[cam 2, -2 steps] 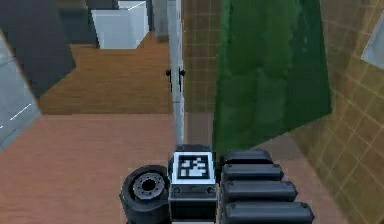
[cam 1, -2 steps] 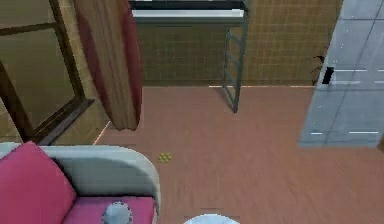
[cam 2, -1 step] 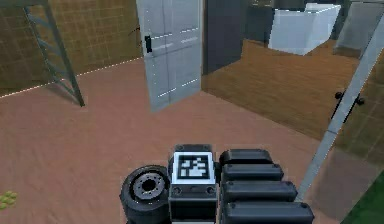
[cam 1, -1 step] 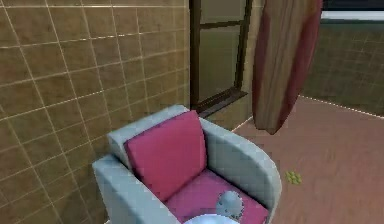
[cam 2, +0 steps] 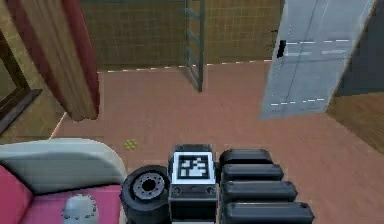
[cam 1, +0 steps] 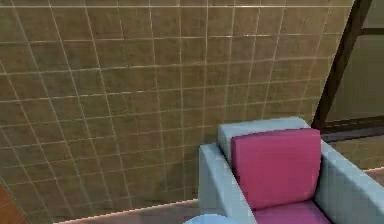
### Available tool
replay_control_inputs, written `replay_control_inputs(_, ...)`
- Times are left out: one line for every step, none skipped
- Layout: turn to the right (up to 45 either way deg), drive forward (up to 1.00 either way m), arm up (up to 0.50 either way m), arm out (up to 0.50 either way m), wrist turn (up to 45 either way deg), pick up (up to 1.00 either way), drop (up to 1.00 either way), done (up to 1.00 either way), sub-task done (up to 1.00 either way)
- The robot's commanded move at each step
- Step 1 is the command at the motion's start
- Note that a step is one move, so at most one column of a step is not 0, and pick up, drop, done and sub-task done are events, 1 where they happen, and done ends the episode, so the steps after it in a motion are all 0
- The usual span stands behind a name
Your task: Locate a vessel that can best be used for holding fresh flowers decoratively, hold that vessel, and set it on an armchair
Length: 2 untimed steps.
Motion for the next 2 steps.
replay_control_inputs(45.0,0.0,0.0,0.0,0.0,0.0,0.0,0.0,0.0)
replay_control_inputs(45.0,0.0,0.0,0.0,0.0,0.0,0.0,0.0,0.0)
